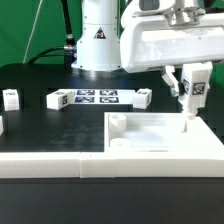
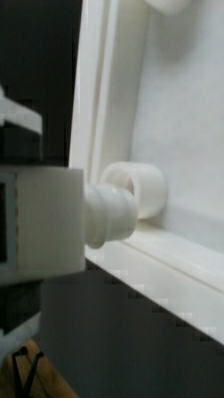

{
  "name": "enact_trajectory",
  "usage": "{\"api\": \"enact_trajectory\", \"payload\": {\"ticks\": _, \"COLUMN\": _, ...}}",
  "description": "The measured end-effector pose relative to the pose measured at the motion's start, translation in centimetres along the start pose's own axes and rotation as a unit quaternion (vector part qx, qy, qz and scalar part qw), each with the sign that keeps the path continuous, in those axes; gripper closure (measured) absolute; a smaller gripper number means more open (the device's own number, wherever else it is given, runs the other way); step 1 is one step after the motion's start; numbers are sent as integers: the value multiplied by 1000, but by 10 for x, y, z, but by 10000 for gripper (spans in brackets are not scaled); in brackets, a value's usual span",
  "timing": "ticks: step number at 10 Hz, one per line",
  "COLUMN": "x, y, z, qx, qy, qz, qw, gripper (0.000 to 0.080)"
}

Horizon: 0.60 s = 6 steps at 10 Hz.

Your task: Assemble one leg

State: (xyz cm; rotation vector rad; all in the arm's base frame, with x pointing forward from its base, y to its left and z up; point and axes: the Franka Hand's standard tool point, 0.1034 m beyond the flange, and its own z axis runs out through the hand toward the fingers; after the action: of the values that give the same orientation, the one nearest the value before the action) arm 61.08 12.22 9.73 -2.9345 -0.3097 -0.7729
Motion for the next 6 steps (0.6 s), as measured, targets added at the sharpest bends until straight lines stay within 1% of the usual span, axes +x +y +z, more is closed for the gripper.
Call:
{"api": "enact_trajectory", "payload": {"ticks": 1, "x": 5, "y": 1, "z": 6, "qx": 0, "qy": 2, "qz": 0, "qw": 1000, "gripper": 509}}
{"api": "enact_trajectory", "payload": {"ticks": 3, "x": 8, "y": 9, "z": 23, "qx": -1, "qy": 3, "qz": -4, "qw": 1000, "gripper": 509}}
{"api": "enact_trajectory", "payload": {"ticks": 6, "x": -3, "y": 9, "z": 35, "qx": -1, "qy": 2, "qz": -3, "qw": 1000, "gripper": 509}}
